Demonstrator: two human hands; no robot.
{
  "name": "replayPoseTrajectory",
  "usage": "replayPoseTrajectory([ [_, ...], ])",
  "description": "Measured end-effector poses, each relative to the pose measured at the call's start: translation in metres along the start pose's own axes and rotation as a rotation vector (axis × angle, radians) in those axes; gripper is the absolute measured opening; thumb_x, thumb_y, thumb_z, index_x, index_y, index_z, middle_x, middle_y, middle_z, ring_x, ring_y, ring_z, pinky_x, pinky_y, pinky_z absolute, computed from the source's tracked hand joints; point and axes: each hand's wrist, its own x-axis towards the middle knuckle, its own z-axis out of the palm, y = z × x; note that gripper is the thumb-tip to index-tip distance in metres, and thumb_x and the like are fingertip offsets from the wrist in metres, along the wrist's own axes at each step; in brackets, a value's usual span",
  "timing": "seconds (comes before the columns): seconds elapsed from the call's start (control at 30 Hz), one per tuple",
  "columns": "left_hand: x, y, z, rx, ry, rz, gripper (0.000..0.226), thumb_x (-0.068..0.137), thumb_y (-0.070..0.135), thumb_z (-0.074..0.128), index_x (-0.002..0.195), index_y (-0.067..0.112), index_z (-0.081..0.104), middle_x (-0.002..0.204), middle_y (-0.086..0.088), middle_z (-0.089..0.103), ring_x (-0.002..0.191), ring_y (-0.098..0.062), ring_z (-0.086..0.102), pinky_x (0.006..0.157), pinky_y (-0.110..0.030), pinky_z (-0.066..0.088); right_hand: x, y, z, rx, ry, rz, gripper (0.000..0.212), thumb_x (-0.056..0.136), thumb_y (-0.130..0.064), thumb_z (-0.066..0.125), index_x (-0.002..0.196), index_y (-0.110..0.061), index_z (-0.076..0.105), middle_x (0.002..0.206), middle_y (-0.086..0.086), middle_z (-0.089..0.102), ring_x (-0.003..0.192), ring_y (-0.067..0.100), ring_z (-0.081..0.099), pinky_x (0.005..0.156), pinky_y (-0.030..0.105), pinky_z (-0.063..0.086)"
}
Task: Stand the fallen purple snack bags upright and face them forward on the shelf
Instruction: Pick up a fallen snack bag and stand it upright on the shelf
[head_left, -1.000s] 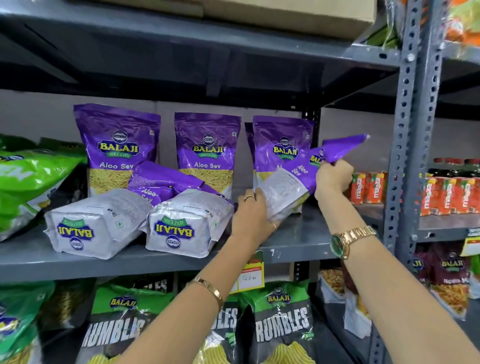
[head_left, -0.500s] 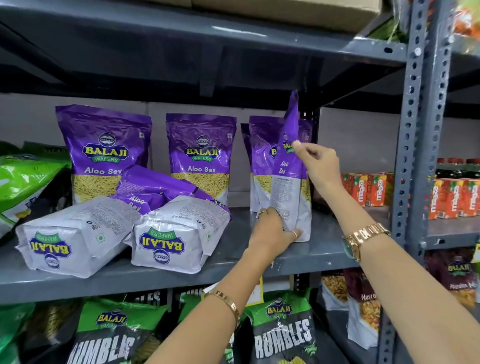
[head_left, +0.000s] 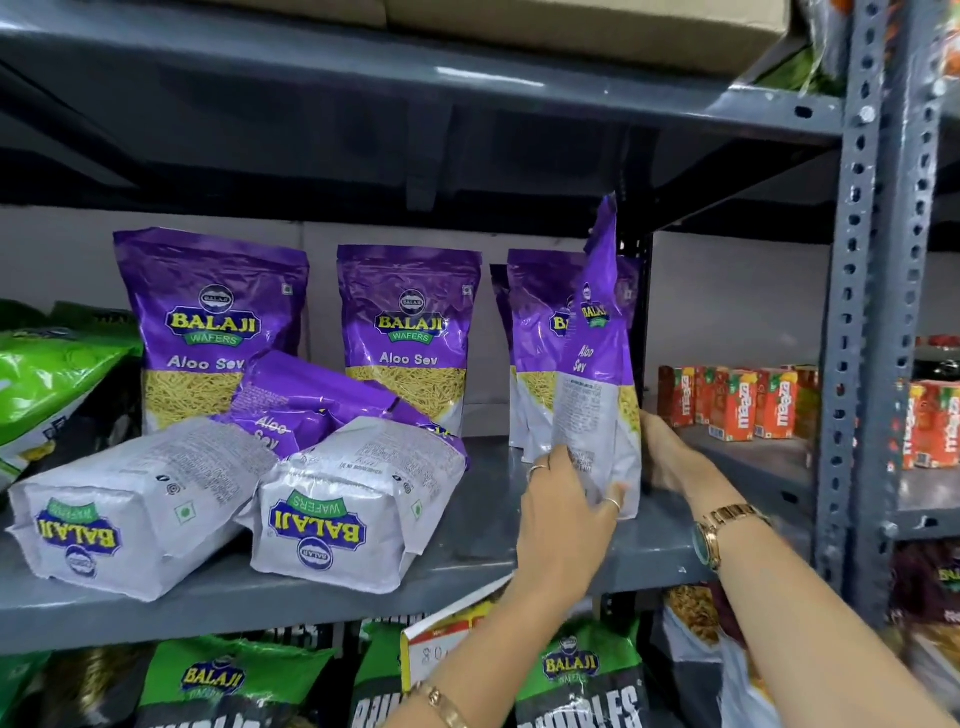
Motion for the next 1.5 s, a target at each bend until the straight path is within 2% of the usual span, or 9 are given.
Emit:
replayPoseTrajectory([
  [0.07,0.002,0.001,-0.001,-0.008,0.006,-0.009,0.04,0.081,0.036,0.064,0.108,0.007,0.054,0.109,-0.011,0.061,0.103,-0.029,0.055,0.079,-0.031,0.041,0.001,0.001,0.0,0.042,-0.04,-0.005,0.04,0.095,-0.034,0.032,0.076,-0.013,0.061,0.07,0.007,0.071,0.077,0.022,0.061,0.065,0.032,0.045],
  [0.17,0.009,0.002,-0.005,-0.038,-0.018,-0.033,0.029,0.083,0.029,0.064,0.099,0.006,0.058,0.103,-0.011,0.064,0.09,-0.026,0.055,0.068,-0.024,0.032,0.002,0.003,-0.002,0.09,-0.039,-0.037,0.042,0.095,-0.035,0.028,0.089,-0.013,0.064,0.087,0.002,0.069,0.074,0.018,0.067,0.067,0.029,0.049],
  [0.3,0.03,-0.001,-0.01,-0.029,-0.148,-0.137,0.009,0.09,0.017,0.054,0.092,0.009,0.053,0.111,-0.017,0.063,0.102,-0.03,0.058,0.071,-0.023,0.034,0.008,0.007,-0.006,0.164,-0.044,-0.074,0.054,0.097,-0.043,0.019,0.131,-0.013,0.049,0.132,0.011,0.054,0.119,0.026,0.053,0.089,0.037,0.045],
  [0.57,0.072,-0.005,-0.006,0.06,-0.231,-0.391,0.037,0.098,0.011,0.041,0.131,-0.005,0.047,0.139,-0.021,0.049,0.129,-0.034,0.048,0.102,-0.033,0.041,0.013,0.015,-0.014,0.191,-0.015,-0.18,0.05,0.096,-0.042,0.027,0.131,-0.012,0.047,0.133,0.01,0.053,0.127,0.026,0.047,0.108,0.041,0.036],
  [0.73,0.076,-0.018,-0.003,0.059,-0.222,-0.414,0.036,0.098,0.012,0.037,0.126,-0.007,0.051,0.136,-0.023,0.051,0.126,-0.036,0.048,0.1,-0.036,0.041,0.039,0.026,-0.035,0.128,0.014,-0.198,0.108,0.054,-0.073,0.062,0.138,-0.011,0.034,0.133,0.009,0.056,0.117,0.024,0.056,0.107,0.045,0.039],
  [0.83,0.075,-0.021,-0.003,0.059,-0.234,-0.408,0.035,0.098,0.008,0.035,0.123,-0.009,0.053,0.134,-0.024,0.052,0.126,-0.037,0.049,0.102,-0.04,0.04,0.032,0.024,-0.031,0.098,-0.039,-0.202,0.095,0.065,-0.07,0.055,0.137,-0.012,0.038,0.135,0.006,0.055,0.119,0.024,0.055,0.108,0.045,0.038],
  [1.1,0.056,-0.013,-0.006,0.01,-0.245,-0.367,0.035,0.097,0.004,0.032,0.12,-0.013,0.052,0.132,-0.03,0.051,0.126,-0.042,0.046,0.102,-0.044,0.04,-0.007,0.012,-0.021,0.023,0.159,-0.166,0.066,0.09,-0.051,0.036,0.138,-0.006,0.031,0.139,0.005,0.047,0.127,0.024,0.046,0.109,0.04,0.035],
  [1.27,0.037,-0.001,-0.011,-0.033,-0.245,-0.336,0.035,0.096,0.005,0.034,0.119,-0.009,0.056,0.13,-0.027,0.055,0.123,-0.04,0.049,0.1,-0.041,0.043,-0.031,0.016,-0.036,-0.075,0.16,-0.179,0.072,0.088,-0.059,0.033,0.142,-0.013,0.025,0.148,0.007,0.039,0.135,0.023,0.036,0.115,0.042,0.025],
  [1.5,0.017,0.008,-0.015,-0.025,-0.27,-0.288,0.035,0.098,0.012,0.034,0.123,-0.004,0.054,0.131,-0.025,0.054,0.123,-0.038,0.049,0.103,-0.041,0.042,-0.054,0.013,-0.037,-0.064,0.266,-0.198,0.066,0.09,-0.053,0.034,0.137,-0.007,0.033,0.141,0.012,0.047,0.128,0.028,0.045,0.111,0.044,0.032],
])
